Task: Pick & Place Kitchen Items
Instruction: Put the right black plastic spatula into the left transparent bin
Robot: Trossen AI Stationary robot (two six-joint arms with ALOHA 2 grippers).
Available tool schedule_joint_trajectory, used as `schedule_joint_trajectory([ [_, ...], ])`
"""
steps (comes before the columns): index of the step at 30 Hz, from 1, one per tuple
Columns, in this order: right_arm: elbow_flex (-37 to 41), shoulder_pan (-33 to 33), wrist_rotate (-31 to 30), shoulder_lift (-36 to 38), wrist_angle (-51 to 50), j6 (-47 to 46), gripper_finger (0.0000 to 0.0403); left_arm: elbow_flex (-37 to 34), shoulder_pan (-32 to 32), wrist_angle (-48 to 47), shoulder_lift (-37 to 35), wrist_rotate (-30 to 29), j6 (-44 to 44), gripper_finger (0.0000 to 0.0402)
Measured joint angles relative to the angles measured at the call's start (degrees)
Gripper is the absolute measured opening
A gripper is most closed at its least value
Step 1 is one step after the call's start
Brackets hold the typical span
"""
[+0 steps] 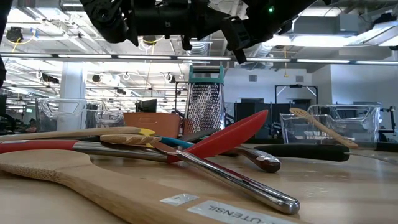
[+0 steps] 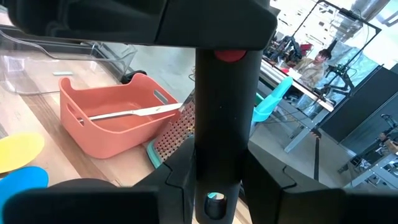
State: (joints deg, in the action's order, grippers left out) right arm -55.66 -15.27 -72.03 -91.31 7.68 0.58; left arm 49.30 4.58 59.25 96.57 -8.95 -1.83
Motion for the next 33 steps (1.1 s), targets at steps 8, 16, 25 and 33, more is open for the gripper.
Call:
schedule_joint_trajectory([
  [8, 0.00, -0.04, 0.10, 0.00, 0.00, -0.57, 0.0090, 0.00, 0.00, -0.14, 0.00, 0.24, 0.05, 0.0024],
  [16, -0.11, -1.48, 0.54, 0.65, 0.78, -0.68, 0.0251, -0.14, -0.02, -0.94, 0.23, 1.39, 0.25, 0.0023],
  [25, -0.18, -6.78, -5.89, 4.42, -0.83, 2.40, 0.0306, -0.07, 1.11, -2.93, -0.61, 2.36, 2.02, 0.0023],
  [33, -0.22, -8.48, -5.86, 8.43, -13.16, -8.15, 0.0222, -0.28, 3.55, -18.63, -9.02, 3.36, 3.32, 0.0023],
])
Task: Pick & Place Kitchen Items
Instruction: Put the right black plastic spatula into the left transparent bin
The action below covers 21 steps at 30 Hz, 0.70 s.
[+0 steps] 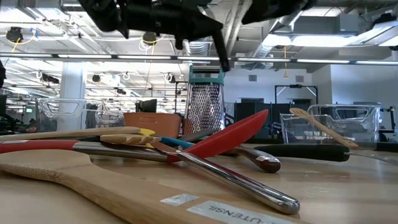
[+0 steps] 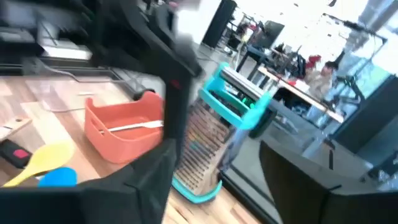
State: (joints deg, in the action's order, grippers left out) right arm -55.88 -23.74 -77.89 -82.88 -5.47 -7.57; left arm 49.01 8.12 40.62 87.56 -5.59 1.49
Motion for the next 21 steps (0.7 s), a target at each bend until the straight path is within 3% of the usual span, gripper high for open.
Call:
schedule_joint_trajectory([
  [3, 0.00, 1.38, 0.82, 1.06, -7.54, -7.74, 0.0177, 0.02, 0.66, -9.07, -5.58, -0.06, 1.12, 0.0023],
  [7, 0.02, 4.13, 6.71, 2.00, -14.83, -15.34, 0.0112, 0.07, 1.76, -20.41, -13.06, -0.61, 1.30, 0.0023],
  [11, 0.02, 6.92, 13.85, 2.04, -17.47, -17.01, 0.0054, 0.07, 4.08, -31.03, -20.38, -0.73, 1.27, 0.0023],
  [14, 0.02, 8.70, 18.23, 2.04, -17.90, -17.12, 0.0017, 0.07, 5.99, -39.14, -25.68, -4.30, 1.14, 0.0023],
  [18, 0.02, 9.98, 20.84, 2.04, -19.51, -17.74, 0.0008, 0.07, 9.41, -49.94, -31.87, -9.19, -0.70, 0.0023],
  [21, 0.04, 10.47, 20.98, 2.04, -21.23, -19.24, 0.0014, 0.07, 13.30, -56.94, -35.48, -9.57, -3.35, 0.0023],
])
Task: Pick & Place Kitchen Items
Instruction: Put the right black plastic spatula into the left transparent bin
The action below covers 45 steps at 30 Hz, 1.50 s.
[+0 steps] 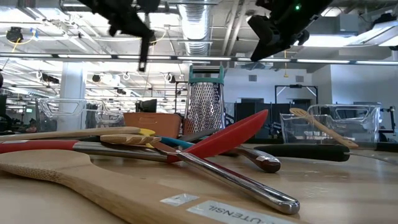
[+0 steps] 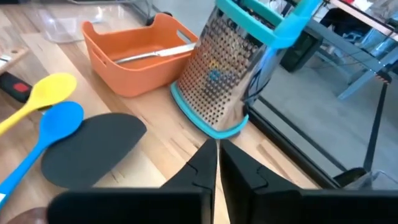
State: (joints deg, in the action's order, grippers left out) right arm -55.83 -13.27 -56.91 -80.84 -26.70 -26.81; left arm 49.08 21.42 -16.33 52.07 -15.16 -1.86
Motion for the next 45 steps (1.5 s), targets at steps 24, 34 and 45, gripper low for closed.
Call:
schedule_joint_trajectory([
  [24, 0.00, -0.13, 0.31, 0.00, -1.37, -0.24, 0.0001, -0.08, 36.69, -16.03, 4.39, 21.52, -3.03, 0.0022],
  [34, 0.02, -0.13, 0.57, -0.02, -1.59, -0.11, 0.0001, -0.13, 43.63, -20.39, 12.39, 26.23, -1.95, 0.0022],
  [45, 0.02, -0.13, 1.62, -0.04, -1.60, 0.23, 0.0001, -0.13, 43.90, -24.27, 22.73, 27.67, -1.99, 0.0022],
])
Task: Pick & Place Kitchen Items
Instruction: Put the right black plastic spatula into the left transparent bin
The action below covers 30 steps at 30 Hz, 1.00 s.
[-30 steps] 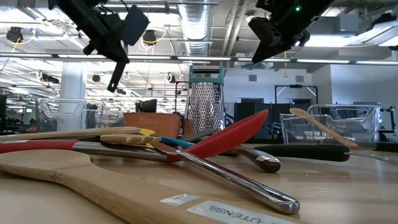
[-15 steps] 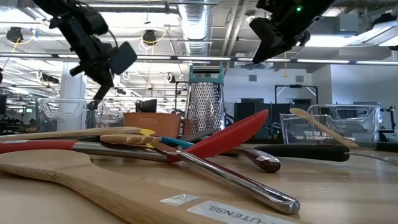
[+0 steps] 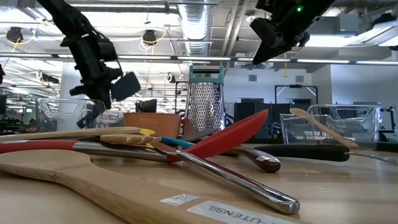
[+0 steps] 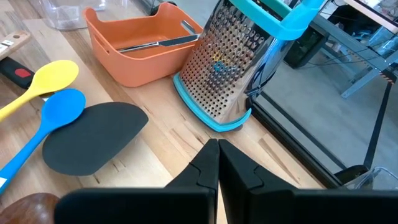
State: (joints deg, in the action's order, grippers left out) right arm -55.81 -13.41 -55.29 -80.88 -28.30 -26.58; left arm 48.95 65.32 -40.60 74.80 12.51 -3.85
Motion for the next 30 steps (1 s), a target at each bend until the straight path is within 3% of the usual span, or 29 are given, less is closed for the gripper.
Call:
schedule_joint_trajectory([
  [10, 0.00, 0.00, 0.00, 0.00, -0.01, 0.12, 0.0001, 0.00, 0.00, 0.45, 7.06, -0.52, 0.19, 0.0023],
  [16, 0.00, 0.00, 0.00, 0.00, -0.01, 0.12, 0.0001, 0.00, -0.02, 0.83, 7.43, -1.14, 0.21, 0.0033],
  [30, 0.00, 0.00, 2.95, 0.00, -0.03, 0.14, 0.0001, 0.02, -0.02, 1.70, 7.33, -1.90, 0.39, 0.0161],
])
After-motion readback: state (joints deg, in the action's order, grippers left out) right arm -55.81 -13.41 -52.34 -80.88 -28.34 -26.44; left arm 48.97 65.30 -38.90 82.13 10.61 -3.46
